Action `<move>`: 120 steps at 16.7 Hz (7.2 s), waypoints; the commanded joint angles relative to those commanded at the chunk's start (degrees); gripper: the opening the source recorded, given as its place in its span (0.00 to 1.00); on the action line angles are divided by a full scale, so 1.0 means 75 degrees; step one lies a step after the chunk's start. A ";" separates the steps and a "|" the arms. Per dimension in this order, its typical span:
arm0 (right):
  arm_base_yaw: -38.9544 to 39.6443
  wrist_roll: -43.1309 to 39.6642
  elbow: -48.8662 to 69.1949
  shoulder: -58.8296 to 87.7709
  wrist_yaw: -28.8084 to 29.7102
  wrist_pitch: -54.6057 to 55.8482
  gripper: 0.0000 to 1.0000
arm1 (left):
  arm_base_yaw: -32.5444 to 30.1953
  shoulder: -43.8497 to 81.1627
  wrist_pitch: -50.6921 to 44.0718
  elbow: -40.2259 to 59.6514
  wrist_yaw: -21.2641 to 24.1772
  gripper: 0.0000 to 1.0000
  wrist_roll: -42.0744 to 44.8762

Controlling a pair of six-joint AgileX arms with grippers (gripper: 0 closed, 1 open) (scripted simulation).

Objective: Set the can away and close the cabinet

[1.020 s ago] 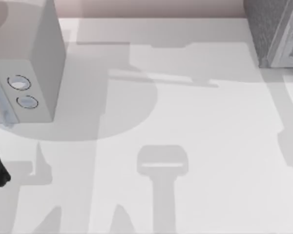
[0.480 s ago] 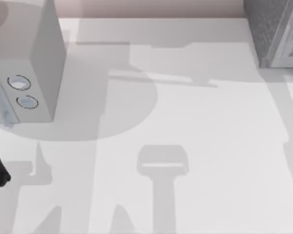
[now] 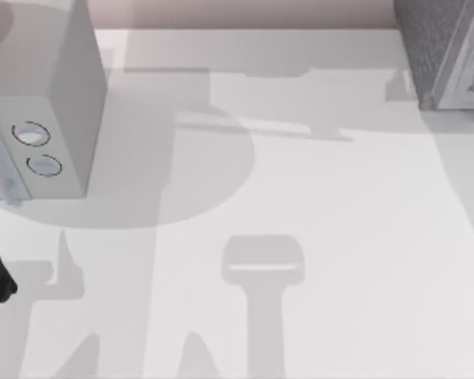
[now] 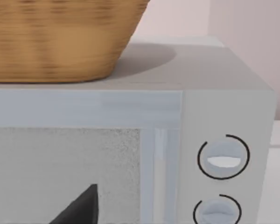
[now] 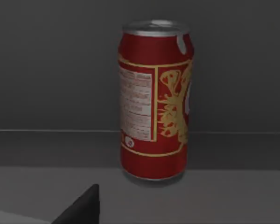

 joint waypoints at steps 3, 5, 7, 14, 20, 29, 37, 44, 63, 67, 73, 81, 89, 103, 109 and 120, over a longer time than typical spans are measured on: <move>-0.0092 -0.0015 -0.2513 -0.1897 -0.0116 0.0616 1.00 | 0.0000 0.0000 0.0000 0.0000 0.0000 1.00 0.0000; -0.0154 -0.0026 -0.4206 -0.3177 -0.0191 0.1033 1.00 | 0.0000 0.0000 0.0000 0.0000 0.0000 1.00 0.0000; -0.0213 -0.0036 -0.5865 -0.4434 -0.0261 0.1442 1.00 | 0.0000 0.0000 0.0000 0.0000 0.0000 1.00 0.0000; -0.0388 -0.0070 -1.0890 -0.8244 -0.0455 0.2681 1.00 | 0.0000 0.0000 0.0000 0.0000 0.0000 1.00 0.0000; -0.0468 -0.0088 -1.3276 -1.0050 -0.0542 0.3269 1.00 | 0.0000 0.0000 0.0000 0.0000 0.0000 1.00 0.0000; -0.0513 -0.0088 -1.3488 -1.0116 -0.0602 0.3381 1.00 | 0.0000 0.0000 0.0000 0.0000 0.0000 1.00 0.0000; -0.2519 -0.0046 -1.2767 -0.7084 -0.2578 0.5745 1.00 | 0.0000 0.0000 0.0000 0.0000 0.0000 1.00 0.0000; -0.5399 0.0017 -1.1740 -0.2740 -0.5415 0.9114 1.00 | 0.0000 0.0000 0.0000 0.0000 0.0000 1.00 0.0000; -0.8277 0.0083 -1.0530 0.1575 -0.8262 1.2245 1.00 | 0.0000 0.0000 0.0000 0.0000 0.0000 1.00 0.0000; -0.8295 0.0083 -0.9379 0.1400 -0.8281 1.0921 1.00 | 0.0000 0.0000 0.0000 0.0000 0.0000 1.00 0.0000; -0.8339 0.0082 -0.6458 0.0957 -0.8331 0.7560 1.00 | 0.0000 0.0000 0.0000 0.0000 0.0000 1.00 0.0000; -0.8400 0.0081 -0.2217 0.0311 -0.8403 0.2672 1.00 | 0.0000 0.0000 0.0000 0.0000 0.0000 1.00 0.0000; -0.8427 0.0081 -0.0204 0.0004 -0.8437 0.0349 1.00 | 0.0000 0.0000 0.0000 0.0000 0.0000 1.00 0.0000; -0.5289 0.0086 -0.0254 -0.0075 -0.5342 0.0266 1.00 | 0.0000 0.0000 0.0000 0.0000 0.0000 1.00 0.0000; -0.1646 0.0088 -0.0307 -0.0186 -0.1703 0.0138 1.00 | 0.0000 0.0000 0.0000 0.0000 0.0000 1.00 0.0000; 0.2854 0.0086 -0.0360 -0.0316 0.2800 -0.0022 1.00 | 0.0000 0.0000 0.0000 0.0000 0.0000 1.00 0.0000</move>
